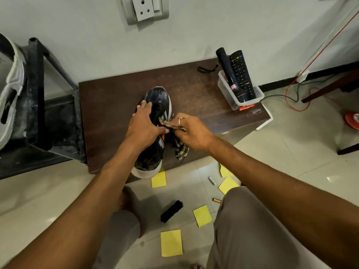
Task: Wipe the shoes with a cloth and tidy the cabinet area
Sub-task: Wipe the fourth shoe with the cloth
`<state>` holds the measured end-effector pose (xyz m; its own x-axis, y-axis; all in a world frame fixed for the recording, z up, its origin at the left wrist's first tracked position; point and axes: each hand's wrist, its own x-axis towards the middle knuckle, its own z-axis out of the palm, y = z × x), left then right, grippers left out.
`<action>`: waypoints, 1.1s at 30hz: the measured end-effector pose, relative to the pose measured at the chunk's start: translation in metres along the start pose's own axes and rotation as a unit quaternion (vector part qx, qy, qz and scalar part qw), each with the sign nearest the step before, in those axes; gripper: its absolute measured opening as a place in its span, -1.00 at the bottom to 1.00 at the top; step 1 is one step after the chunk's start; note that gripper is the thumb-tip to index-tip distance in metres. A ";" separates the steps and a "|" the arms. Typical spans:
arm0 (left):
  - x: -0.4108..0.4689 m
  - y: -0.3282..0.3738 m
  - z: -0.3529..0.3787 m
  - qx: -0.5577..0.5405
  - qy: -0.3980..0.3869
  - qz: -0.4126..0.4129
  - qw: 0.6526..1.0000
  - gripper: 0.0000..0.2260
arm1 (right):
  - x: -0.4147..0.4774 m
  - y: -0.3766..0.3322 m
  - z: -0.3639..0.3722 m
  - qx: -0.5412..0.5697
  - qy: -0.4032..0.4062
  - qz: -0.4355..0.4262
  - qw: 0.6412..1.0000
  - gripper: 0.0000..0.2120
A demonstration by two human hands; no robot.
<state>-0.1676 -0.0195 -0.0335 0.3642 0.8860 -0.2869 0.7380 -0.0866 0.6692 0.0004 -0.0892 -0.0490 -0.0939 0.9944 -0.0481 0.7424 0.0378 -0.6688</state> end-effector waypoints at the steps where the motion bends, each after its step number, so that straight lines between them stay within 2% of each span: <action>1: 0.000 0.001 -0.002 0.011 -0.013 0.003 1.000 -0.10 | 0.003 0.000 -0.009 0.003 -0.037 0.006 0.999 -0.77; 2: 0.000 0.001 -0.006 0.027 -0.027 0.009 0.999 -0.13 | 0.005 0.000 -0.018 0.010 -0.052 0.008 0.999 -0.76; 3: 0.000 0.002 -0.011 0.053 -0.046 0.018 0.997 -0.16 | 0.009 -0.002 -0.026 0.023 -0.034 0.017 0.999 -0.73; 6: 0.001 0.002 -0.025 0.174 -0.090 0.046 0.980 -0.27 | 0.019 -0.004 -0.041 0.024 0.127 0.041 0.991 -0.65; 7: 0.000 0.002 -0.027 0.213 -0.088 0.054 0.972 -0.30 | 0.021 -0.005 -0.039 0.007 0.144 0.032 0.989 -0.64; 9: -0.003 -0.001 -0.026 0.244 -0.070 0.076 0.964 -0.36 | 0.023 -0.008 -0.029 -0.068 0.086 0.006 0.994 -0.68; 11: -0.007 -0.007 -0.019 0.226 -0.045 0.091 0.969 -0.38 | 0.021 -0.010 -0.018 -0.179 0.019 -0.013 0.984 -0.74; 13: -0.009 -0.015 -0.013 0.192 -0.009 0.096 0.977 -0.39 | 0.020 -0.011 -0.016 -0.220 0.017 0.006 0.975 -0.75; 16: -0.010 -0.021 -0.007 0.141 0.010 0.092 0.986 -0.41 | 0.022 -0.017 -0.009 -0.237 0.042 0.036 0.970 -0.76; 20: -0.009 -0.023 -0.004 0.128 0.008 0.097 0.987 -0.43 | 0.019 -0.023 -0.009 -0.255 -0.018 0.034 0.966 -0.77; 23: -0.009 -0.023 -0.003 0.103 0.001 0.089 0.991 -0.42 | 0.025 -0.016 -0.028 -0.296 0.018 0.074 0.952 -0.80; 25: -0.012 -0.023 -0.003 0.093 0.008 0.088 0.992 -0.43 | 0.021 -0.023 -0.018 -0.279 0.023 0.077 0.957 -0.81; 28: -0.014 -0.019 -0.002 0.100 0.015 0.095 0.990 -0.44 | 0.014 -0.025 -0.006 -0.241 -0.027 0.061 0.968 -0.78; 31: -0.015 -0.018 -0.004 0.093 0.005 0.092 0.991 -0.42 | 0.024 -0.020 -0.021 -0.270 0.018 0.117 0.955 -0.80; 33: -0.015 -0.019 -0.003 0.092 0.002 0.092 0.991 -0.42 | 0.027 -0.027 -0.016 -0.271 0.052 0.125 0.953 -0.82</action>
<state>-0.1888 -0.0298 -0.0393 0.5006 0.8493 -0.1677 0.7503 -0.3290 0.5735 -0.0116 -0.0622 -0.0197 0.1770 0.9822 -0.0628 0.9689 -0.1851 -0.1642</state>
